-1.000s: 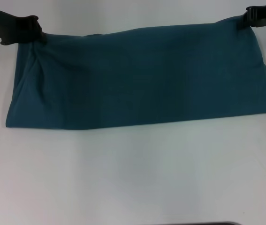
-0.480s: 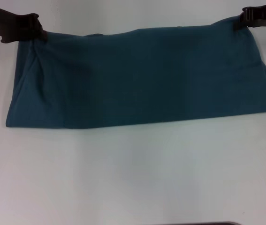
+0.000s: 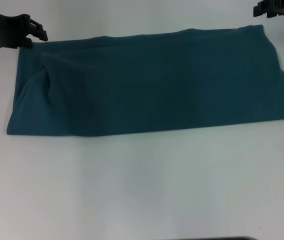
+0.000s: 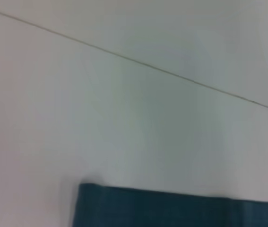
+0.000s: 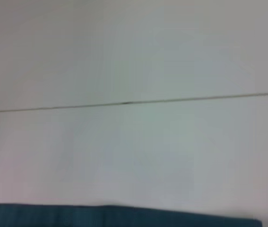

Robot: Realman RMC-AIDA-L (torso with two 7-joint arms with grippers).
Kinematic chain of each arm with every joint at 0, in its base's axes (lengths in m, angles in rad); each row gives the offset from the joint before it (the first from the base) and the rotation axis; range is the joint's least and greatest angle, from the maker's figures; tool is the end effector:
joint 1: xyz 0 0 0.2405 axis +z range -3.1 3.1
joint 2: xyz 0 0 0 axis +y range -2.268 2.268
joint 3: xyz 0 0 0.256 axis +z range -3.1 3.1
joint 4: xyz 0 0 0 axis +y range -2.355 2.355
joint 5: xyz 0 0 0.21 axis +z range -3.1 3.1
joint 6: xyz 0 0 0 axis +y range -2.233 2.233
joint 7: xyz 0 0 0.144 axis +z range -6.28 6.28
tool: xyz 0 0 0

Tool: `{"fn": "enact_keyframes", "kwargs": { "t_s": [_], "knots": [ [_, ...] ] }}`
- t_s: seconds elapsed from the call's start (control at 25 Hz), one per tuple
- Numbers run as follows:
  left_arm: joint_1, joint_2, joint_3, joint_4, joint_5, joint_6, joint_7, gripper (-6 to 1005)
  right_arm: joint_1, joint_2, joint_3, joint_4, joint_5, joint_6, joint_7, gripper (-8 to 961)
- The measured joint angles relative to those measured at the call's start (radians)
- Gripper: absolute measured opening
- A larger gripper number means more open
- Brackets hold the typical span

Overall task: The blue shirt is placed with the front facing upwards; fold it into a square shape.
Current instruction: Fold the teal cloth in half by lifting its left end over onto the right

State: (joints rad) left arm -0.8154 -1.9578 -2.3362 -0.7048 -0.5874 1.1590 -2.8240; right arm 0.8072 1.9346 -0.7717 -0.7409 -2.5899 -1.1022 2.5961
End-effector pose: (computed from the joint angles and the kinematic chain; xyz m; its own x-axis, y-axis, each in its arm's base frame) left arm -0.2556 0.4397 0.0488 0.1383 0.8884 0.4377 0.9536 0.0000 -0.3012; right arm 0.2636 0.4509 0.0773 0.3771 -0.8205 -0.4297 -0.8734 -0.1606 -0.4598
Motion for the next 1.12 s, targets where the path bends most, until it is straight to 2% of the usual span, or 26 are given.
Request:
{"fn": "enact_keyframes", "kwargs": {
  "t_s": [0.04, 0.16, 0.28, 0.36, 0.56, 0.8, 0.96, 1.12],
  "knots": [
    [0.001, 0.0, 0.0, -0.001, 0.0, -0.001, 0.0, 296, 0.002, -0.001, 0.0, 0.0, -0.002, 0.001, 0.0, 190],
    [0.022, 0.001, -0.025, -0.03, 0.0, -0.026, -0.001, 431, 0.005, -0.006, 0.007, -0.001, -0.008, 0.003, 0.0, 316],
    [0.056, 0.0, -0.09, -0.086, -0.011, -0.022, 0.005, 567, -0.003, -0.022, 0.018, -0.007, 0.008, -0.033, -0.002, 443],
    [0.075, -0.001, -0.124, -0.117, -0.027, 0.014, 0.015, 567, -0.006, -0.035, 0.035, -0.008, 0.027, -0.078, -0.007, 527],
    [0.117, -0.001, -0.143, -0.165, -0.119, 0.135, 0.039, 568, -0.024, -0.07, 0.082, -0.01, 0.157, -0.235, -0.059, 633],
    [0.143, -0.008, -0.143, -0.165, -0.222, 0.2, 0.065, 569, -0.063, -0.094, 0.13, -0.011, 0.331, -0.412, -0.096, 621],
    [0.145, -0.013, -0.141, -0.137, -0.225, 0.167, 0.069, 568, -0.094, -0.098, 0.145, -0.011, 0.38, -0.448, -0.098, 621],
    [0.145, -0.035, -0.13, -0.104, -0.213, 0.081, 0.072, 568, -0.113, -0.099, 0.168, -0.007, 0.391, -0.47, -0.1, 621]
  ]
}}
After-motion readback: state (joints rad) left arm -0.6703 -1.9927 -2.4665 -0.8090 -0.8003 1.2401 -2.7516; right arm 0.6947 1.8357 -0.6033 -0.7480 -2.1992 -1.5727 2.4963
